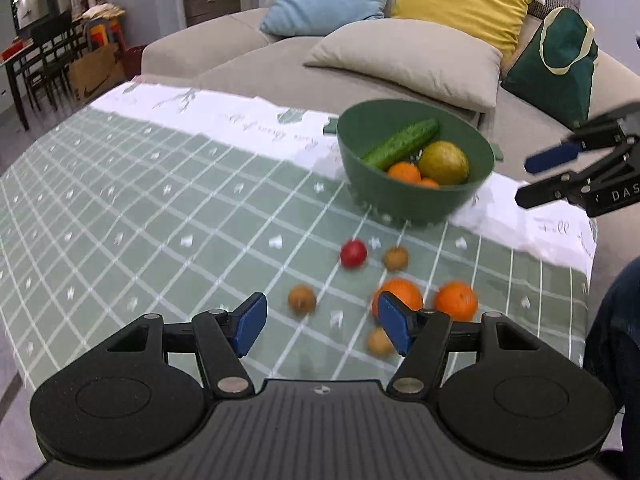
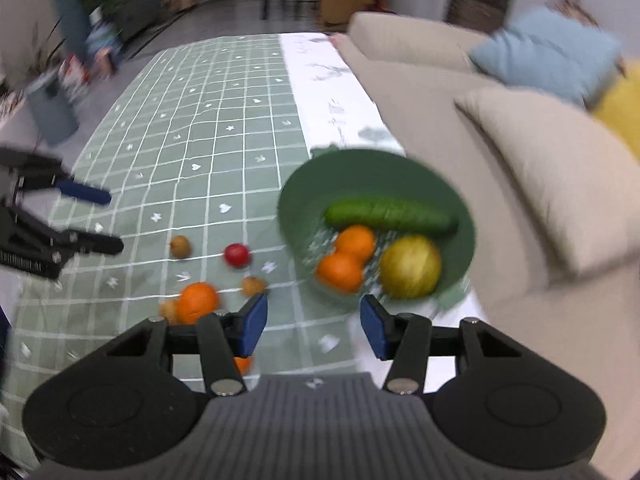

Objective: Organize fruits
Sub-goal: 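Open both grippers to drop the cucumber and orange into the colander, then lower the right gripper onto an orange while the left gripper approaches a kiwi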

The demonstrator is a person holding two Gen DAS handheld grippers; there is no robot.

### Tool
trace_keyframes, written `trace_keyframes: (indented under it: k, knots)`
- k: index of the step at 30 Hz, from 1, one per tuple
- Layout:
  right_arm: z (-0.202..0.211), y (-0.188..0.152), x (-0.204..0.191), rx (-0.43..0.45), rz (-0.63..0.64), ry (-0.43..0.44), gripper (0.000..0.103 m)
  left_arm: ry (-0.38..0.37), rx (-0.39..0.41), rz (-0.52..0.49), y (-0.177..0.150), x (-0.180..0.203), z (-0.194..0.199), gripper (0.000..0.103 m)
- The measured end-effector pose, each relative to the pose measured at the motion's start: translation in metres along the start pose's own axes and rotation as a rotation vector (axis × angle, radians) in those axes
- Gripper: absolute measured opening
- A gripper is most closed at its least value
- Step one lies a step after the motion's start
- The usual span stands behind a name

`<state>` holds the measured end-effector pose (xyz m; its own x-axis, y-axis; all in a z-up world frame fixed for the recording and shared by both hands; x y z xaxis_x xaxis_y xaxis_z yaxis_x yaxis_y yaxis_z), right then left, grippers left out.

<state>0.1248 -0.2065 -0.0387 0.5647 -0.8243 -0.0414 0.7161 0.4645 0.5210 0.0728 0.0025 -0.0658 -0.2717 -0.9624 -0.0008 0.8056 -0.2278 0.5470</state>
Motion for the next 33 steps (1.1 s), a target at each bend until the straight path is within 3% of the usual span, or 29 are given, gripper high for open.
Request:
trace_keyframes:
  k: [7,15,33]
  knots:
    - [-0.012,-0.046,-0.028,-0.029,-0.181,0.051,0.048,-0.011,-0.008,0.018,-0.031,0.004,0.008,0.075]
    - [-0.029,-0.058,-0.056,-0.055,-0.145,0.056,0.048,-0.010,-0.019,0.018,-0.039,0.005,0.006,0.075]
    - [-0.073,-0.052,-0.053,-0.093,-0.118,0.062,0.048,-0.058,-0.082,-0.077,-0.034,0.030,-0.051,0.074]
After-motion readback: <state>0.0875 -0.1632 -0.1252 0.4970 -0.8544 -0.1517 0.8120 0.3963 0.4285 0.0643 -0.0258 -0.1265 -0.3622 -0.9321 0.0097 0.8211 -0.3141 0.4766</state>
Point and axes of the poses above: each gripper's, at about its wrist camera, not at the fingertips, and z roughly against the way its jaws point, x to its right, y to its top, the point moved 6 cm from there along -z, roughly the way its jaws point, and after that the axes turned 5 degrees about -x, right-handed, at the moved point
